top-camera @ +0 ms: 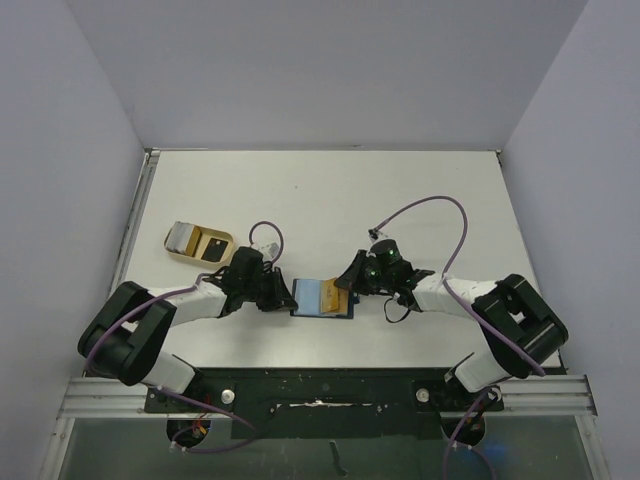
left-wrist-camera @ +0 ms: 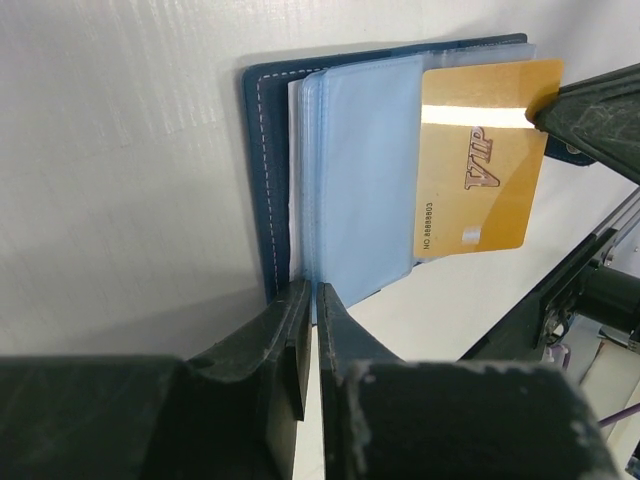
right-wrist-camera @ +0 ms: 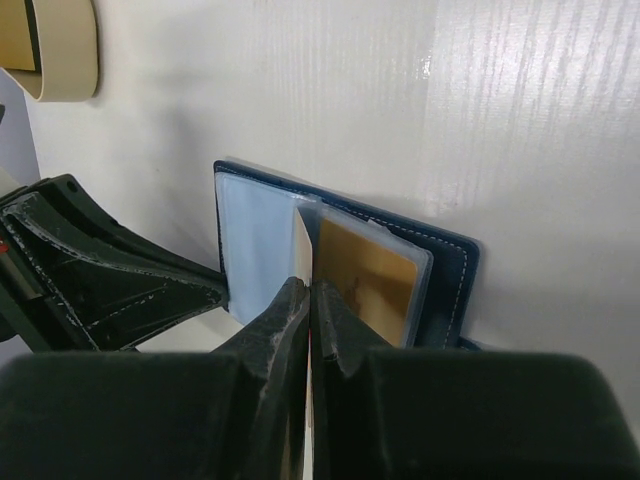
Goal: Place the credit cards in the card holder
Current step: Insert the credit card into the card holder.
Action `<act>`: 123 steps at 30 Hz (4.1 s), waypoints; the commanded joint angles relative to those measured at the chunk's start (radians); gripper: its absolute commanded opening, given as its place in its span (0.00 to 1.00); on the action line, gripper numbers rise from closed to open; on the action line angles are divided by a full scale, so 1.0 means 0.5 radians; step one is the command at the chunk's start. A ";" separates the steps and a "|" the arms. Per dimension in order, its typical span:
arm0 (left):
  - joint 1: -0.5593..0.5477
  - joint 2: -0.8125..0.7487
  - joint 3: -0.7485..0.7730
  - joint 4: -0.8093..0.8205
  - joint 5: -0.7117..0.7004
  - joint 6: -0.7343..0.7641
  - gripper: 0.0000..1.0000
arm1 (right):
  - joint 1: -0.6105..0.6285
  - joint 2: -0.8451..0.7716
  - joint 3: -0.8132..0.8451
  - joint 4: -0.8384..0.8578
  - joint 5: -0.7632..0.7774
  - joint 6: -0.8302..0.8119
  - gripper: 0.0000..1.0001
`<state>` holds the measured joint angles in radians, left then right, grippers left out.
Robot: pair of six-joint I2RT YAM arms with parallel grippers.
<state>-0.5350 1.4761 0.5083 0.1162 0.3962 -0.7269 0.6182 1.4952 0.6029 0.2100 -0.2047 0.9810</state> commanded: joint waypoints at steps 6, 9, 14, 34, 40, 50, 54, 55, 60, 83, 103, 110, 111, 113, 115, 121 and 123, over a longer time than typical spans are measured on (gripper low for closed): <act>-0.034 0.029 0.002 0.025 -0.061 0.030 0.07 | -0.034 0.063 -0.037 0.215 -0.086 0.026 0.00; -0.041 0.033 -0.001 0.031 -0.059 0.025 0.07 | -0.047 0.079 -0.053 0.247 -0.108 0.045 0.00; -0.052 0.040 -0.001 0.036 -0.062 0.023 0.07 | -0.052 0.101 -0.065 0.279 -0.132 0.056 0.00; -0.072 0.034 -0.016 0.047 -0.069 0.015 0.08 | -0.056 0.189 -0.086 0.388 -0.152 0.089 0.00; -0.086 0.032 -0.013 0.066 -0.052 -0.001 0.08 | -0.052 0.226 -0.074 0.408 -0.160 0.099 0.02; -0.092 0.039 -0.023 0.095 -0.039 -0.018 0.09 | -0.037 0.154 -0.020 0.185 -0.065 0.057 0.27; -0.093 0.031 -0.026 0.103 -0.038 -0.021 0.09 | -0.034 0.089 0.008 0.015 -0.001 0.030 0.40; -0.091 0.033 -0.021 0.103 -0.038 -0.019 0.09 | -0.030 0.064 0.009 -0.007 0.013 0.028 0.42; -0.093 0.043 -0.007 0.104 -0.031 -0.016 0.09 | 0.001 0.011 0.032 -0.099 0.049 0.023 0.48; -0.097 0.086 0.000 0.122 -0.007 -0.003 0.12 | 0.129 0.166 0.095 -0.003 0.012 0.064 0.52; -0.100 0.008 0.005 0.071 -0.038 0.002 0.13 | 0.184 0.194 0.162 -0.113 0.119 0.054 0.61; -0.107 0.014 -0.007 0.089 -0.034 -0.006 0.13 | 0.185 0.220 0.162 0.025 0.051 0.054 0.61; -0.107 0.016 -0.007 0.092 -0.032 -0.006 0.13 | 0.183 0.228 0.162 0.041 0.041 0.054 0.61; -0.106 0.020 -0.005 0.093 -0.029 -0.004 0.13 | 0.184 0.240 0.161 0.071 0.020 0.051 0.61; -0.108 0.020 -0.005 0.093 -0.028 -0.005 0.13 | 0.183 0.249 0.157 0.105 -0.006 0.051 0.61; -0.109 0.014 -0.004 0.093 -0.031 -0.004 0.13 | 0.184 0.244 0.139 0.185 -0.049 0.046 0.59; -0.111 0.014 -0.004 0.093 -0.031 -0.005 0.13 | 0.184 0.237 0.135 0.216 -0.069 0.035 0.59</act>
<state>-0.5766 1.4982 0.5037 0.1753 0.4000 -0.7444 0.7021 1.6142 0.6678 0.2546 -0.2157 1.0199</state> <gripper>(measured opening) 0.124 0.594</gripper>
